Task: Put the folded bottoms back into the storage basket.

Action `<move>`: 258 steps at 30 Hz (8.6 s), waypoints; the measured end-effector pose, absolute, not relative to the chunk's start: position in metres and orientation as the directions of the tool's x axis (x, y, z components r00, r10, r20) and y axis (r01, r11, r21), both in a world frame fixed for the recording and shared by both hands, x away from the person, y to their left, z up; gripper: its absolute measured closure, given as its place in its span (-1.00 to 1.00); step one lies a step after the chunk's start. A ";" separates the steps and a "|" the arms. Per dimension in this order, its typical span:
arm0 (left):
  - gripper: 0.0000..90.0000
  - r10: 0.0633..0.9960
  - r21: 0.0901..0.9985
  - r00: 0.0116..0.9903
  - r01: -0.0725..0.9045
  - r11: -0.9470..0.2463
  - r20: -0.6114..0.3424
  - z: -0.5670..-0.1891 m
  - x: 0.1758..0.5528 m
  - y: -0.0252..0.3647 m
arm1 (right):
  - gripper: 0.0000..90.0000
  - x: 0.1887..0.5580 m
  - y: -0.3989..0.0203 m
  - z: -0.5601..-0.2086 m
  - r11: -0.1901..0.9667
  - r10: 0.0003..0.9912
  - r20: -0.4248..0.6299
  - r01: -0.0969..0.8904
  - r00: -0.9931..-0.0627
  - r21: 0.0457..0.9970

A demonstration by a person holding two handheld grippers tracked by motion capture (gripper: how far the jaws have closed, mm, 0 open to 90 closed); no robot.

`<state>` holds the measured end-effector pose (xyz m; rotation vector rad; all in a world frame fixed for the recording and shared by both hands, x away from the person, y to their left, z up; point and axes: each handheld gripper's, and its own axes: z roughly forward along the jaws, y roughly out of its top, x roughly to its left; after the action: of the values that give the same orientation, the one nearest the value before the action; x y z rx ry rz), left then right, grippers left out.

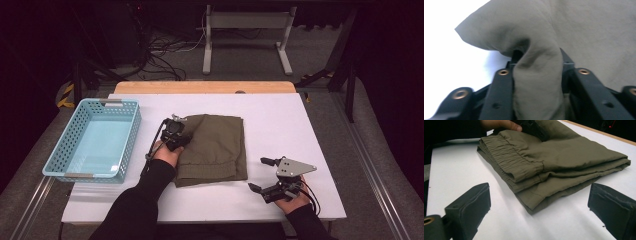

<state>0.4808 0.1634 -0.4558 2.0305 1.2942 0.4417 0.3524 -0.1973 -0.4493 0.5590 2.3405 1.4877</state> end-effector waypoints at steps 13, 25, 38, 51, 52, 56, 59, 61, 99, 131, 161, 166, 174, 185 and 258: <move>0.72 0.880 0.698 0.463 0.665 -0.265 -0.106 -0.456 0.481 0.166 | -0.88 0.353 -0.197 -0.449 0.383 0.479 -0.049 0.158 -0.877 0.910; 0.79 0.878 0.688 0.446 0.693 -0.216 -0.173 -0.453 0.484 0.171 | -0.88 0.353 -0.198 -0.449 0.383 0.481 -0.047 0.162 -0.875 0.909; 0.80 0.862 0.773 0.468 0.614 -0.159 -0.195 -0.429 0.471 0.174 | -0.88 0.353 -0.198 -0.449 0.383 0.480 -0.049 0.159 -0.876 0.910; 0.80 0.831 0.844 0.527 0.516 -0.148 -0.177 -0.402 0.453 0.169 | -0.88 0.353 -0.198 -0.449 0.385 0.481 -0.051 0.159 -0.875 0.909; 0.80 0.829 0.845 0.528 0.515 -0.143 -0.182 -0.400 0.452 0.169 | -0.88 0.353 -0.198 -0.449 0.385 0.481 -0.052 0.158 -0.875 0.910; 0.81 0.819 0.856 0.543 0.499 -0.137 -0.185 -0.393 0.448 0.168 | -0.88 0.353 -0.198 -0.449 0.385 0.480 -0.052 0.157 -0.876 0.910; 0.81 0.814 0.867 0.553 0.480 -0.138 -0.177 -0.389 0.445 0.168 | -0.88 0.353 -0.198 -0.449 0.385 0.480 -0.052 0.157 -0.876 0.910; 0.81 0.810 0.872 0.558 0.472 -0.132 -0.180 -0.386 0.443 0.168 | -0.88 0.353 -0.198 -0.449 0.385 0.480 -0.052 0.157 -0.876 0.910; 0.81 0.799 0.940 0.588 0.327 -0.092 -0.126 -0.331 0.409 0.181 | -0.89 0.352 -0.199 -0.448 0.372 0.483 -0.053 0.151 -0.874 0.916; 0.81 0.831 0.968 0.550 0.244 -0.056 -0.091 -0.286 0.382 0.223 | -0.89 0.352 -0.199 -0.448 0.370 0.485 -0.051 0.151 -0.873 0.917; 0.81 0.857 0.975 0.511 0.216 -0.054 -0.065 -0.263 0.354 0.275 | -0.89 0.352 -0.199 -0.448 0.371 0.487 -0.050 0.154 -0.872 0.916; 0.81 0.865 0.975 0.499 0.215 -0.057 -0.059 -0.262 0.349 0.284 | -0.89 0.352 -0.198 -0.449 0.372 0.487 -0.050 0.155 -0.872 0.915; 0.81 0.871 0.976 0.488 0.212 -0.050 -0.061 -0.260 0.342 0.299 | -0.89 0.352 -0.198 -0.449 0.373 0.486 -0.050 0.155 -0.873 0.915; 0.81 0.876 0.977 0.479 0.208 -0.053 -0.055 -0.257 0.326 0.323 | -0.89 0.352 -0.198 -0.449 0.372 0.485 -0.046 0.159 -0.873 0.915; 0.79 0.891 0.928 0.448 0.357 -0.105 -0.072 -0.291 0.370 0.452 | -0.89 0.352 -0.195 -0.451 0.400 0.483 -0.062 0.157 -0.873 0.903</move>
<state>0.3700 0.4520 -0.2909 1.6785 1.0924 0.6544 0.3515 -0.1948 -0.4506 0.5566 2.3474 1.4630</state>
